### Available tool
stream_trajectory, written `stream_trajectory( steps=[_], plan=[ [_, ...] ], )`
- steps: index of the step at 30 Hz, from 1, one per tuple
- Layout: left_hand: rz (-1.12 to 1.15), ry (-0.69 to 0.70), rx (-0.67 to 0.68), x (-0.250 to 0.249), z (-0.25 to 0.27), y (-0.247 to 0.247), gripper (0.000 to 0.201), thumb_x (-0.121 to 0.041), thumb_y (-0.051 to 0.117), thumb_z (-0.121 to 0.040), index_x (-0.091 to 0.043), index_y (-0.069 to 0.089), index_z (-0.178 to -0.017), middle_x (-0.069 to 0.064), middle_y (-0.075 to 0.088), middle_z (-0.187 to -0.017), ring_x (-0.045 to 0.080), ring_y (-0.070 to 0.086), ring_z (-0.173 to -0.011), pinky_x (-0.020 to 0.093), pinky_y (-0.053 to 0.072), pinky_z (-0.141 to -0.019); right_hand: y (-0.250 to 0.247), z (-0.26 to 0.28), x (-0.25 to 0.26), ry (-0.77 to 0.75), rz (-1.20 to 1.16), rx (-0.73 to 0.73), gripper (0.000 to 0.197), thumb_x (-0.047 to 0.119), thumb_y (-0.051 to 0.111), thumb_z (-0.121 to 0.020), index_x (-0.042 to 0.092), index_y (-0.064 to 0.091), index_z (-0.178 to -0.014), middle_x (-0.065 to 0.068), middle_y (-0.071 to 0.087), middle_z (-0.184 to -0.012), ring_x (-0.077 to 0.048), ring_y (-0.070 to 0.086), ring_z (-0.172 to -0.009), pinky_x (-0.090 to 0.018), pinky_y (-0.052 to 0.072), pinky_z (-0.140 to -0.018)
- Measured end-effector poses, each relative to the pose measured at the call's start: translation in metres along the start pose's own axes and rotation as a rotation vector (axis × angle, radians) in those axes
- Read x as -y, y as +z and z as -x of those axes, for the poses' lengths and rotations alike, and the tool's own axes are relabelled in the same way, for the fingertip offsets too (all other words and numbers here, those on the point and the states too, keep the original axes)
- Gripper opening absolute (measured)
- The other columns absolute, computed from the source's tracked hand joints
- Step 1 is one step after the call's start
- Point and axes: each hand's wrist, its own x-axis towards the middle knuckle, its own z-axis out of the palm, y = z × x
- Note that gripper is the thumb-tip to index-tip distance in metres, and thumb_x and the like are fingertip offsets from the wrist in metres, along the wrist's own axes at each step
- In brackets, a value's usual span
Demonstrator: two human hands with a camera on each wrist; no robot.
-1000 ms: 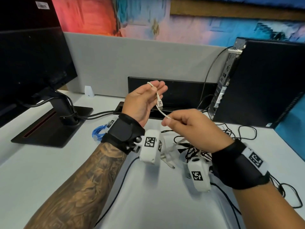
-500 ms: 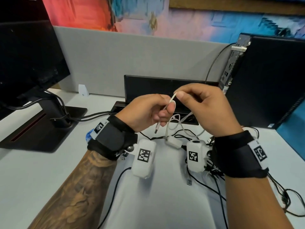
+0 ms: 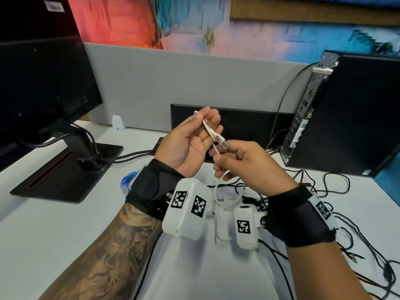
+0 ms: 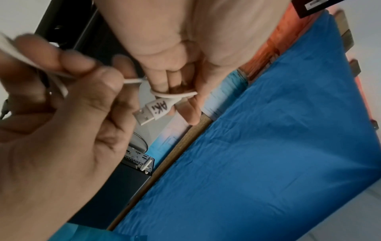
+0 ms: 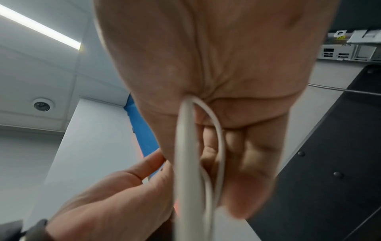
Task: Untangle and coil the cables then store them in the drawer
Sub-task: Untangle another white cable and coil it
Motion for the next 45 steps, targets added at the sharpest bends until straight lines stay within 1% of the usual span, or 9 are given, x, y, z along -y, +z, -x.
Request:
stream_trajectory(
  steps=[3,8,16,20,27,31,34,40,45],
  plan=[
    [0.033,0.023,-0.025,0.003,0.002,0.002,0.021,-0.008,0.043,-0.102,-0.002,0.062,-0.109,0.011,0.074,-0.095,0.017,0.074,-0.086,0.032,0.058,-0.088,-0.002,0.001,-0.001,0.047,0.007,0.045,0.011,0.008,0.062,-0.098,0.009,0.071,-0.105,-0.011,0.076,-0.085,-0.020,0.074,-0.079,-0.026,0.054,-0.077],
    [-0.065,0.134,-0.029,0.005,0.003,0.005,0.020,-0.007,0.043,-0.103,-0.002,0.061,-0.110,0.011,0.075,-0.095,0.019,0.074,-0.090,0.032,0.058,-0.089,-0.003,0.003,0.001,0.080,0.051,0.111,0.007,0.017,0.066,-0.094,0.020,0.067,-0.100,-0.004,0.078,-0.085,-0.047,0.068,-0.098,-0.060,0.052,-0.098],
    [-0.812,0.544,-0.069,-0.002,-0.004,-0.017,0.019,-0.006,0.052,-0.101,-0.009,0.070,-0.106,0.007,0.076,-0.097,0.025,0.073,-0.092,0.035,0.057,-0.085,-0.018,0.014,0.007,0.120,0.218,0.047,0.004,0.021,0.071,-0.092,0.023,0.074,-0.090,0.005,0.066,-0.063,-0.004,0.053,-0.055,-0.025,0.044,-0.061],
    [-1.237,0.388,0.031,-0.018,-0.003,-0.029,0.019,-0.007,0.053,-0.100,-0.007,0.072,-0.100,0.007,0.074,-0.089,0.010,0.070,-0.079,0.024,0.056,-0.077,-0.038,0.016,0.012,-0.021,0.186,-0.230,0.010,0.029,0.068,-0.096,0.024,0.072,-0.089,0.021,0.060,-0.064,0.004,0.050,-0.055,-0.020,0.038,-0.062],
    [-1.612,0.053,0.145,-0.026,0.000,-0.043,0.043,-0.047,0.056,-0.095,-0.017,0.046,-0.067,-0.002,0.043,-0.062,0.019,0.041,-0.063,0.033,0.043,-0.065,-0.090,0.028,-0.003,0.037,0.017,-0.855,0.015,0.022,0.064,-0.094,0.027,0.072,-0.082,0.004,0.063,-0.074,-0.001,0.050,-0.053,-0.021,0.043,-0.051],
    [-1.448,0.137,0.142,-0.030,0.000,-0.035,0.042,-0.035,0.051,-0.102,-0.016,0.044,-0.065,-0.005,0.041,-0.059,0.012,0.043,-0.058,0.033,0.045,-0.065,-0.090,0.025,-0.022,0.260,0.417,-0.700,0.014,0.026,0.061,-0.093,0.029,0.074,-0.088,0.008,0.067,-0.097,-0.012,0.064,-0.094,-0.033,0.055,-0.080],
    [-1.364,0.149,0.209,-0.021,0.003,-0.025,0.044,-0.034,0.050,-0.103,-0.017,0.043,-0.063,-0.008,0.041,-0.058,0.009,0.041,-0.055,0.036,0.043,-0.064,-0.072,0.019,-0.013,0.093,0.512,-0.576,0.020,0.032,0.061,-0.098,0.032,0.072,-0.115,0.014,0.063,-0.117,-0.009,0.058,-0.115,-0.035,0.048,-0.101],
    [-1.336,0.210,0.257,-0.006,0.006,-0.015,0.041,-0.027,0.050,-0.103,-0.016,0.047,-0.064,-0.005,0.041,-0.060,0.013,0.039,-0.060,0.029,0.042,-0.061,-0.013,0.005,0.013,0.039,-0.325,-0.247,0.044,0.031,0.062,-0.099,0.021,0.049,-0.140,0.000,0.076,-0.086,-0.014,0.075,-0.090,-0.036,0.054,-0.097],
    [-1.372,0.276,0.198,-0.014,0.007,-0.016,0.041,-0.030,0.051,-0.102,-0.011,0.047,-0.065,0.001,0.041,-0.062,0.016,0.040,-0.062,0.032,0.043,-0.064,-0.034,0.012,0.013,-0.023,-0.080,-0.413,0.003,0.023,0.065,-0.098,0.021,0.065,-0.101,0.011,0.048,-0.060,-0.005,0.042,-0.050,-0.032,0.044,-0.056]
  ],
)
